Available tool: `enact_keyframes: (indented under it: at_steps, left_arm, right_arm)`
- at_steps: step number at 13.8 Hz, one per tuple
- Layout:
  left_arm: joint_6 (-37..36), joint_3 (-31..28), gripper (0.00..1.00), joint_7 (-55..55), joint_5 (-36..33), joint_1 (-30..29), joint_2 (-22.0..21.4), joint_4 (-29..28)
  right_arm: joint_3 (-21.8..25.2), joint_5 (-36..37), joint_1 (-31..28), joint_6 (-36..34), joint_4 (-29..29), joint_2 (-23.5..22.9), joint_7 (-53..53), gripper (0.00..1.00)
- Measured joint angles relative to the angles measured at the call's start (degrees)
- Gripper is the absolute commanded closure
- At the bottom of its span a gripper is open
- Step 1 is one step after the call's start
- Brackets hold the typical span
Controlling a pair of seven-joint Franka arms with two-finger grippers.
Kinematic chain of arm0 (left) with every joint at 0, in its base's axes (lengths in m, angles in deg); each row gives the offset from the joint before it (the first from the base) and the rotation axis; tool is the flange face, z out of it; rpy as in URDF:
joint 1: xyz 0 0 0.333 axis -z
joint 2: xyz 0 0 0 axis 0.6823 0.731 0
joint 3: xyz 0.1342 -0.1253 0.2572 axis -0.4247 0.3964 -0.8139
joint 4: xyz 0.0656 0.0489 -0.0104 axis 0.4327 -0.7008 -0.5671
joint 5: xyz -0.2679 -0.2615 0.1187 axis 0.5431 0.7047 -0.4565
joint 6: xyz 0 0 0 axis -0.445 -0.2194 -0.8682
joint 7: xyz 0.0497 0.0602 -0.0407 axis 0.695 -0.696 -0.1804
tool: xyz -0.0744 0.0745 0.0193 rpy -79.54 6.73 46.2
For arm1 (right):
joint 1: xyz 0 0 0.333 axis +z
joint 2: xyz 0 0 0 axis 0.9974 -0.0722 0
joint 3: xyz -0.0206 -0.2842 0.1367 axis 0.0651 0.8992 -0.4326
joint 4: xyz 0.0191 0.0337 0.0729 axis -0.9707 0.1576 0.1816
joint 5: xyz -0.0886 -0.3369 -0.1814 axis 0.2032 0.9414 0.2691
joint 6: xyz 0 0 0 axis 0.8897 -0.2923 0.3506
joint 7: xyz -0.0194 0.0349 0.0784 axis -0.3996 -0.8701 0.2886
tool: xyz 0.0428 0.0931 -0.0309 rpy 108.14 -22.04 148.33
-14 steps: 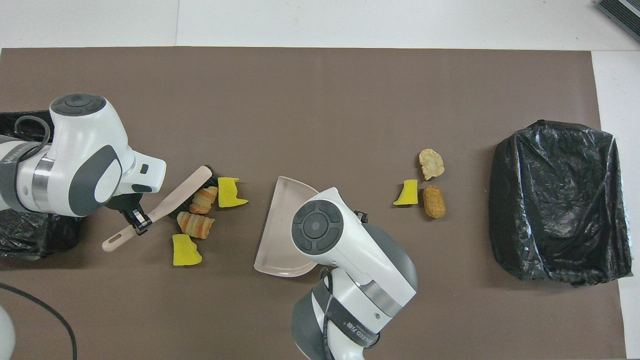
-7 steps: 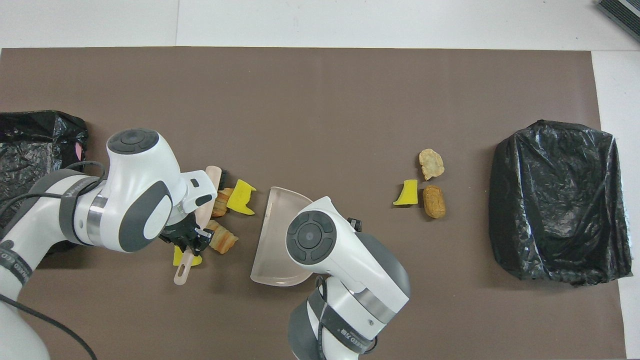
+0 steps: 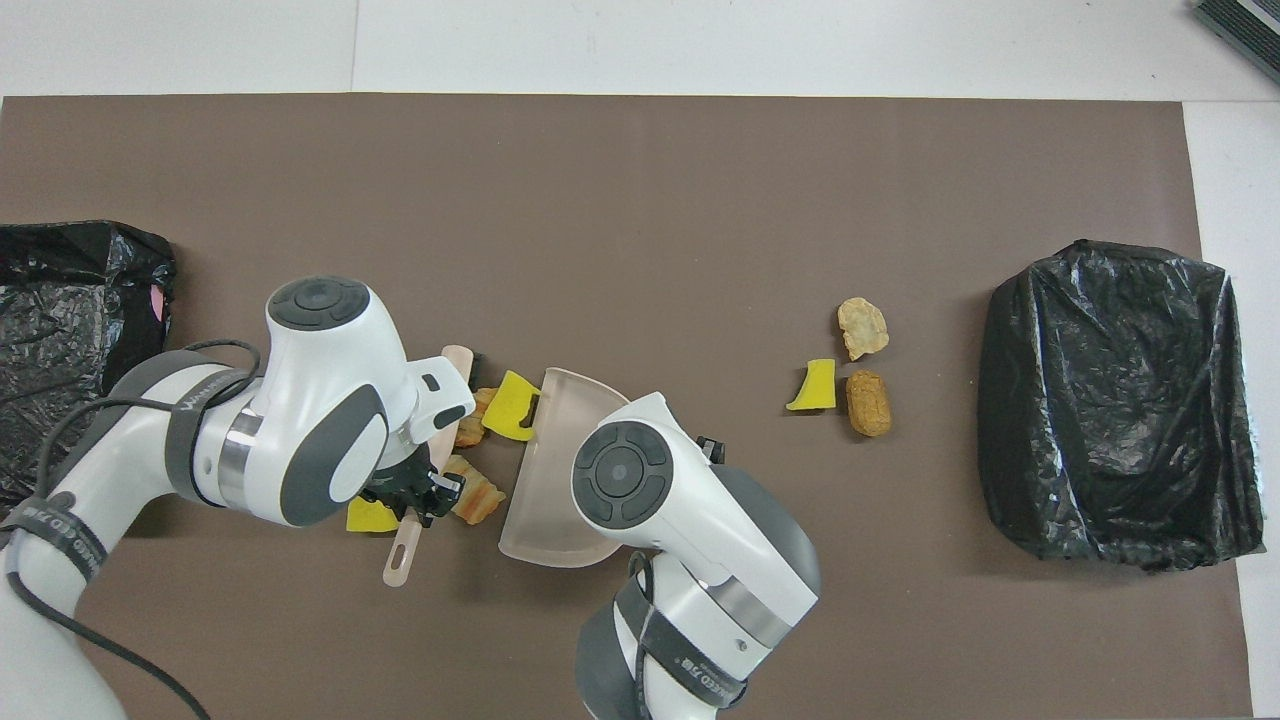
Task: Sweep and dump trash in bin
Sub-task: 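Sweep the bread and sponge pieces toward the dustpan with the left gripper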
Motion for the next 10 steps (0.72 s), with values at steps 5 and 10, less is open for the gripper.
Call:
enact_keyframes:
  at_steps: [5,10]
  left_arm:
    - [0.0,0.4,1.0,2.5,3.1,0.8,-0.5,0.0]
    - [-2.0,0.6,1.0,2.9,7.4,2.2,-1.5,2.4]
  right_arm:
    - [0.0,0.0,0.0,0.0,0.1,0.0,0.0,1.0]
    - [0.0,0.0,0.0,0.0,0.1,0.0,0.0,1.0]
